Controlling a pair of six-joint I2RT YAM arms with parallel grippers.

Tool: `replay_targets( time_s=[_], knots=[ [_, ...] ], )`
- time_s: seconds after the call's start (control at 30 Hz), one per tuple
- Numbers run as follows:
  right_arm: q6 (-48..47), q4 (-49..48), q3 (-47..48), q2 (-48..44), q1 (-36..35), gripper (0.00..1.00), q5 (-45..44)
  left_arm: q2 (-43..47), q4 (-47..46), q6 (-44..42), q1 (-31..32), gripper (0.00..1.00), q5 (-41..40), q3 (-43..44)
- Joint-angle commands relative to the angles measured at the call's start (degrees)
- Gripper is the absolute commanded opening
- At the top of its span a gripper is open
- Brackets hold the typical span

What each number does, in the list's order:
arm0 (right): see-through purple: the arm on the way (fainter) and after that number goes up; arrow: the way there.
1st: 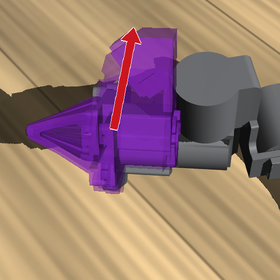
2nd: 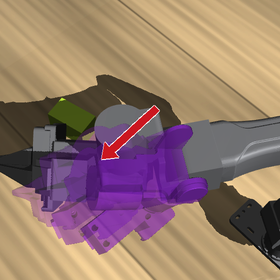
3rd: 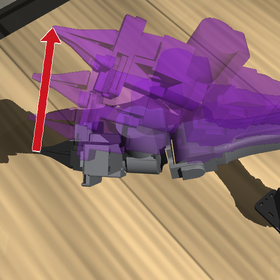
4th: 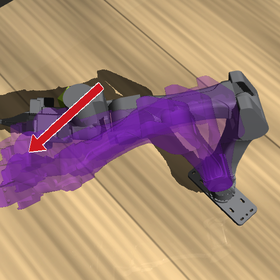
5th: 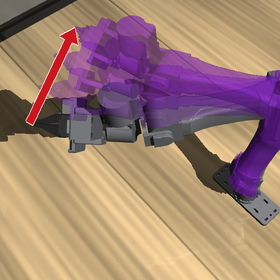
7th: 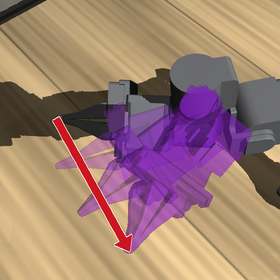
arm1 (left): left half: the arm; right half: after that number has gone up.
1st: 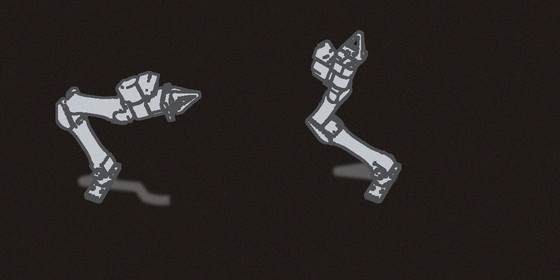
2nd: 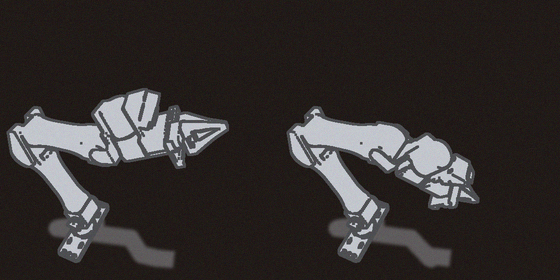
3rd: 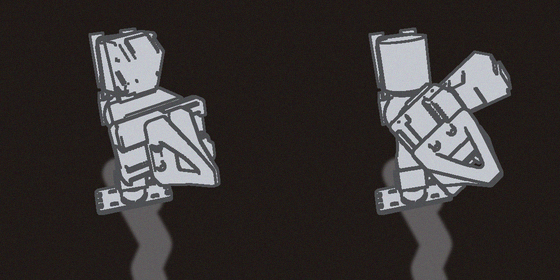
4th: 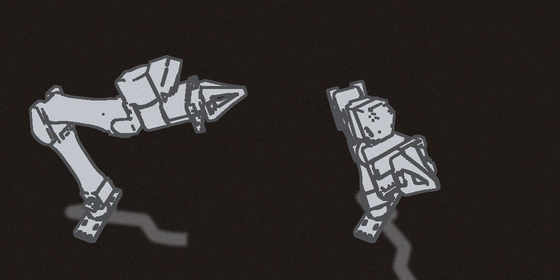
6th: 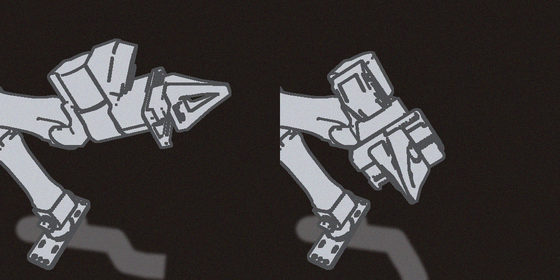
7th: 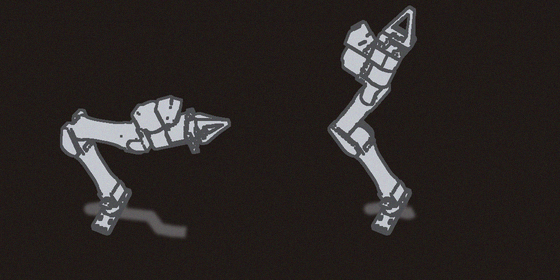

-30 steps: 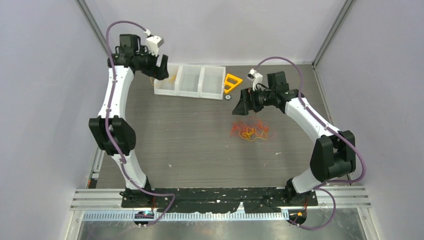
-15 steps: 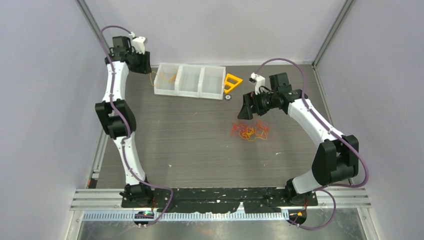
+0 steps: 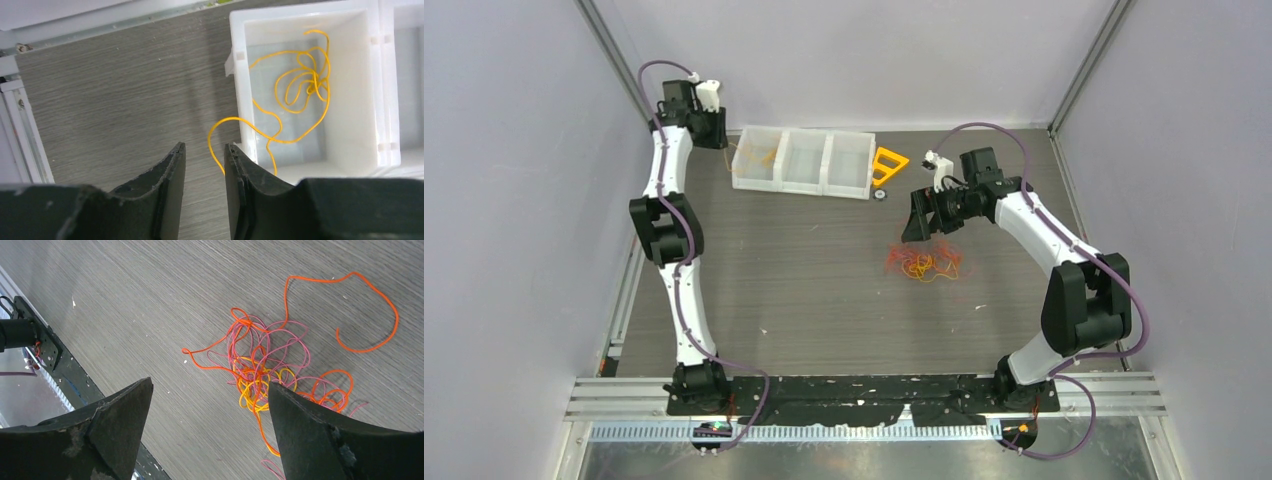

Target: Untangle the cables

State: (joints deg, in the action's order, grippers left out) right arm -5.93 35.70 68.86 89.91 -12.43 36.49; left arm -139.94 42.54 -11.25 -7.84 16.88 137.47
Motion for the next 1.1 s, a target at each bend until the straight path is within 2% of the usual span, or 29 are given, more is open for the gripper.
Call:
replay_targets(
  time_s=[0.0,0.2,0.4,0.47,0.63,0.87,1.07],
  knots=[
    [-0.2,0.9,3.3,0.0,0.4,0.91,0.4,-0.9,-4.2,1.6,0.2,0.33,-1.2,3.1],
    [-0.1,1.9,4.5,0.7,0.7,0.91,0.0,-3.2,-2.8,2.2,0.5,0.34,-0.1,6.0],
    [1.5,2.0,6.0,2.2,0.8,0.91,0.0,-2.0,-3.1,4.3,0.6,0.35,-1.5,3.8],
    [1.6,2.1,6.3,2.4,0.8,0.91,0.2,-2.5,-0.3,5.4,0.9,0.34,0.9,4.0],
    [1.7,2.1,6.0,2.5,1.0,0.91,0.2,-4.3,5.7,6.9,1.1,0.33,-0.4,4.5],
    [1.8,2.2,6.5,2.7,1.1,0.90,0.7,-4.3,3.6,10.9,-0.9,0.26,2.3,3.6],
    [2.3,2.4,7.0,3.4,1.1,0.90,1.1,-4.5,3.4,13.9,-1.0,0.32,-0.5,3.4]
  ],
)
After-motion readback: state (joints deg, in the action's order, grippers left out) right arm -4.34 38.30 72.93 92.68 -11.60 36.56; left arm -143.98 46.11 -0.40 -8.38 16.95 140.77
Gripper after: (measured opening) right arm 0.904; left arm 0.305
